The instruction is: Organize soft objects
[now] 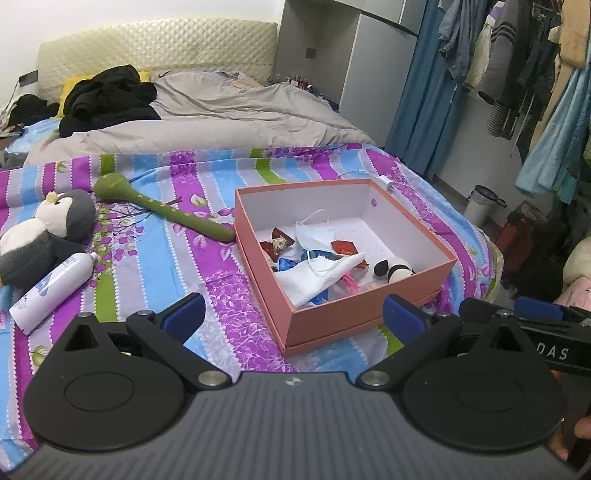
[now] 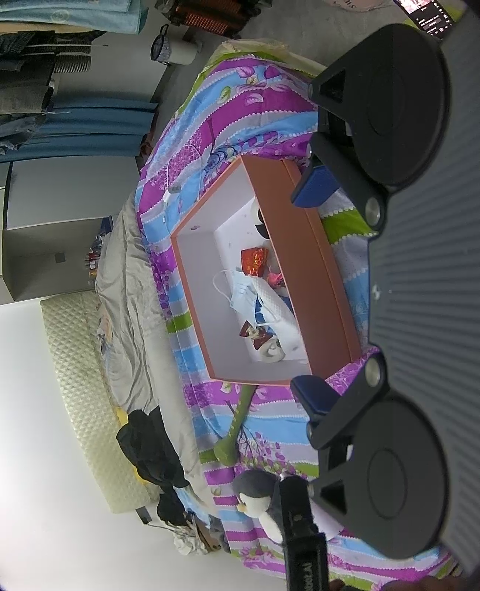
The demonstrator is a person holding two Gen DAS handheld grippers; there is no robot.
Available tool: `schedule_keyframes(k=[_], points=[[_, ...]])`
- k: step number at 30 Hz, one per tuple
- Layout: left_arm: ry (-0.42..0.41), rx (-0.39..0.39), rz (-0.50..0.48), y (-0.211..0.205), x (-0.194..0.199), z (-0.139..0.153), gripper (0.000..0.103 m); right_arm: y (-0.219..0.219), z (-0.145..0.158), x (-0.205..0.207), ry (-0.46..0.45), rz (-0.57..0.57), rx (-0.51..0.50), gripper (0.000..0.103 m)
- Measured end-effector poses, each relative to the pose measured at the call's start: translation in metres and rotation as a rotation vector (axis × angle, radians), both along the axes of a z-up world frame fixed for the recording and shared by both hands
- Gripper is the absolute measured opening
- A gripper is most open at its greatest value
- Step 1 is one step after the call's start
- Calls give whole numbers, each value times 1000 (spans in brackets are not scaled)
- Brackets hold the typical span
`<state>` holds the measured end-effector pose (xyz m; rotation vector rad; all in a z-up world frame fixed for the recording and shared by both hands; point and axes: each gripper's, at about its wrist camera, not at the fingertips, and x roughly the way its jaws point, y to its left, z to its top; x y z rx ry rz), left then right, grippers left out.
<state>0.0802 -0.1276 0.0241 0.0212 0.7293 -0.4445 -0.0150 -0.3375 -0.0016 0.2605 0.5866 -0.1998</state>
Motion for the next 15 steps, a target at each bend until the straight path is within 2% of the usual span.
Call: schedule_keyframes(k=[15], points=[[11,11,1,-1,-1,-4,103,2,1,-1,-10,-6,-25,99]])
